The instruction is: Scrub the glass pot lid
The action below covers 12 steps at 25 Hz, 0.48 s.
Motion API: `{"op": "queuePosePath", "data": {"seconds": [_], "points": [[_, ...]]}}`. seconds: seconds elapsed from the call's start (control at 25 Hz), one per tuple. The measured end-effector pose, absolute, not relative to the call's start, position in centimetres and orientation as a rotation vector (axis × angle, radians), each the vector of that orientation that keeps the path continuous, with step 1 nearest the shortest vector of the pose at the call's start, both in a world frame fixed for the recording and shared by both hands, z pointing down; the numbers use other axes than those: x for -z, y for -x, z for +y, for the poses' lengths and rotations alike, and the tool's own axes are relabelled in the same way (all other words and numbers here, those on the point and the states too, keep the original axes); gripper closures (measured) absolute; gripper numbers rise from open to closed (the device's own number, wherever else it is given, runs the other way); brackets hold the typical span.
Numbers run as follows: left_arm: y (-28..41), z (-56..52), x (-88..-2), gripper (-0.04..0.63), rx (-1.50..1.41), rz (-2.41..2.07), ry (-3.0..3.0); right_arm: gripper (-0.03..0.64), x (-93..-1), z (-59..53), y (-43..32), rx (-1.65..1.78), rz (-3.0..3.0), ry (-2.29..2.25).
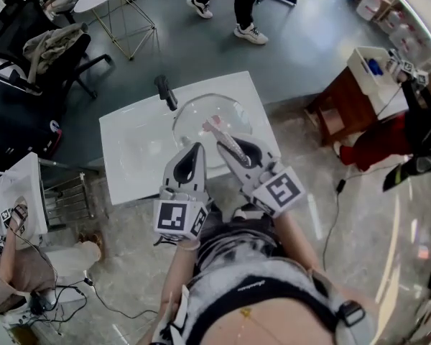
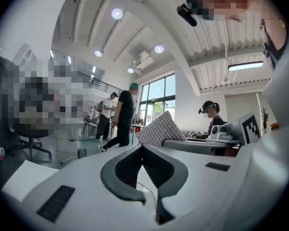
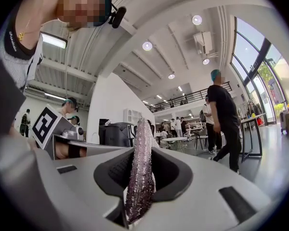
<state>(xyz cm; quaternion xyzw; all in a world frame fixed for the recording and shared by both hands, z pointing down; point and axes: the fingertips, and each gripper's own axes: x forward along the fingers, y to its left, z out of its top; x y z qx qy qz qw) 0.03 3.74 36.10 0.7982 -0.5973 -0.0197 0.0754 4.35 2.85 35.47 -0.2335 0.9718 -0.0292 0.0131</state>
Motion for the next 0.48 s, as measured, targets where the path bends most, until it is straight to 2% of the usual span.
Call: {"op": "queuePosePath", "data": {"seconds": [0.48], "points": [[-5.6, 10.6, -34.8, 0.604, -0.032, -1.935, -2.372, 0.535, -35.5, 9.6, -9.2, 0.036, 3.107, 0.703]]}}
